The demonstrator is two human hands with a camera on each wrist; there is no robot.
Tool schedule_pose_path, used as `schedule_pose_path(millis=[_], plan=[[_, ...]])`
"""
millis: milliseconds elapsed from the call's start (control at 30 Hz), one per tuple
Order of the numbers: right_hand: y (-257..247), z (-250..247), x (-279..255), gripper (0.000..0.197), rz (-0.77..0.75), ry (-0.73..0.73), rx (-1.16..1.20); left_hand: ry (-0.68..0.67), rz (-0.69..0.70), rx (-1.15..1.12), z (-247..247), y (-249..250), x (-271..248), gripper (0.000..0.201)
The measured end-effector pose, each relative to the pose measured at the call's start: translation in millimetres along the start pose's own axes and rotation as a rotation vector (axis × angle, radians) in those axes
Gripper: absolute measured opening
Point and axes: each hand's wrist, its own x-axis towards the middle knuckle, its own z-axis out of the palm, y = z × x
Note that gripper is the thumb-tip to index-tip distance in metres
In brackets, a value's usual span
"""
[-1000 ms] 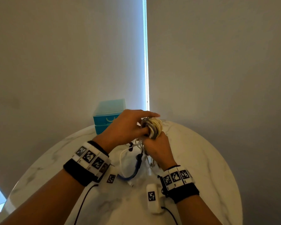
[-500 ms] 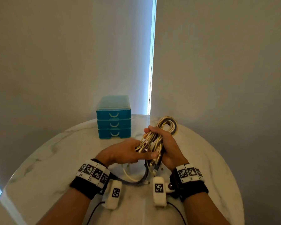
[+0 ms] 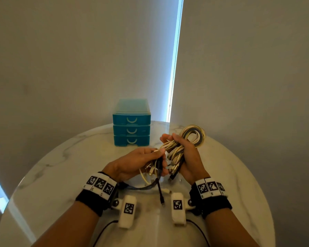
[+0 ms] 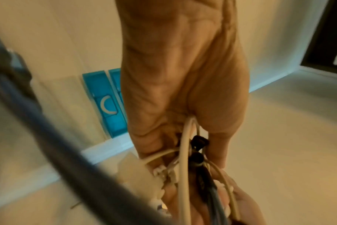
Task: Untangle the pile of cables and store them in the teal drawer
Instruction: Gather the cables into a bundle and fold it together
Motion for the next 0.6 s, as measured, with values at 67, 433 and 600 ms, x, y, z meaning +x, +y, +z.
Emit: schedule_pose_path(millis=[67,433,600], plan=[[-2,1,-1,0.04,0.031,-0.032,0.034,0.016,-0.023,-0.132,6,0,2,0.041],[5,8,2,0.023,-0.025,0.209,0.021,0.247,-0.085,0.369,21,-12,21,0.054],[3,4,3,0.038,-0.126,0.407,-0.212,0.303,0.048,0.729,19,-4,20,0.035]])
